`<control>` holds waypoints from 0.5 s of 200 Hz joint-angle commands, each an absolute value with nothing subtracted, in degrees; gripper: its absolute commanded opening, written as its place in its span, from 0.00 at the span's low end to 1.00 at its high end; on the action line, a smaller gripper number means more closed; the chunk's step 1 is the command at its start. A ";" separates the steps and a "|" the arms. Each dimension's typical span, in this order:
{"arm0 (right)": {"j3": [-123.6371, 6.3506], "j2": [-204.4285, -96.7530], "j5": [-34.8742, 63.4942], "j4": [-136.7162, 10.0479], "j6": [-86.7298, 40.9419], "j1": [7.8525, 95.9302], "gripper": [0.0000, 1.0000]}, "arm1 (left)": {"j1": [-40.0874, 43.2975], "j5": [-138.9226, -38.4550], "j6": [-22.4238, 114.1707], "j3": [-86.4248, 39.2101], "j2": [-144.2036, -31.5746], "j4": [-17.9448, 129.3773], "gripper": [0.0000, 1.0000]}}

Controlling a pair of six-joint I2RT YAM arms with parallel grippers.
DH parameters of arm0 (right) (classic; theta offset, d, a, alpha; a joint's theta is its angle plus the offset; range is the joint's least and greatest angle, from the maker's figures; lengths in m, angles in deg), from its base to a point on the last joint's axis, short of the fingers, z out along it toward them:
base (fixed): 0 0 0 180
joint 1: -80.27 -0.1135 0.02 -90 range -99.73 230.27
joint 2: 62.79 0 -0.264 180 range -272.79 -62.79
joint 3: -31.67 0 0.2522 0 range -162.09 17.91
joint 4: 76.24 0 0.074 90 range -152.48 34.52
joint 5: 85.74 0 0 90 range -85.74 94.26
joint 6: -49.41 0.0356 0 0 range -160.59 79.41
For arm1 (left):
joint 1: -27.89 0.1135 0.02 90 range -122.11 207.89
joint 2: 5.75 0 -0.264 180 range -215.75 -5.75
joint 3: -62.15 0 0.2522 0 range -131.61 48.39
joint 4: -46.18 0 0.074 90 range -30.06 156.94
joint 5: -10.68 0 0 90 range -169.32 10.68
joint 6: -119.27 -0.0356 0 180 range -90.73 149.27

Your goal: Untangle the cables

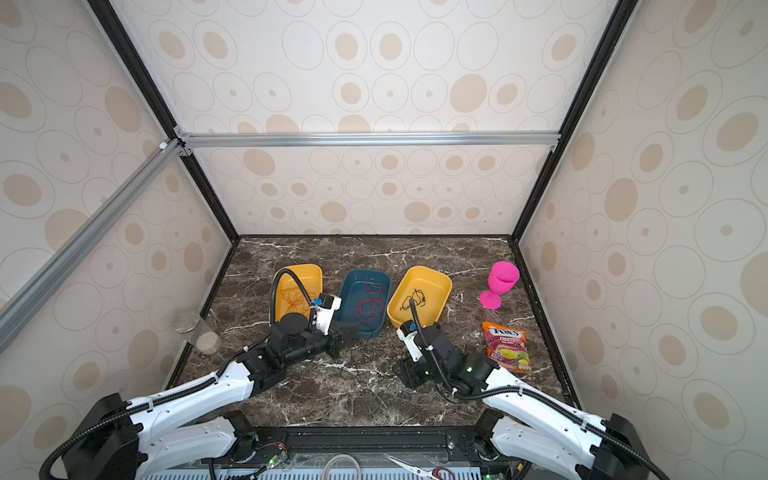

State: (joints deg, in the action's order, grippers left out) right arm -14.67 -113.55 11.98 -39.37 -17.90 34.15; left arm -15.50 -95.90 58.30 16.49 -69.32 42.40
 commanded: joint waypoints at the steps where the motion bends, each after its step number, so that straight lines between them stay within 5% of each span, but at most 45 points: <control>1: -13.74 -110.63 11.93 -39.11 -16.14 36.44 0.53 | -15.30 -98.10 55.59 9.49 -69.98 46.10 0.00; 25: -12.74 -108.63 14.08 -40.71 -15.58 38.46 0.61 | -15.26 -98.65 54.24 3.30 -70.45 48.58 0.00; 100: -15.18 -104.75 21.83 -41.39 -9.59 51.74 0.61 | -15.41 -101.37 49.39 -20.56 -80.09 55.21 0.00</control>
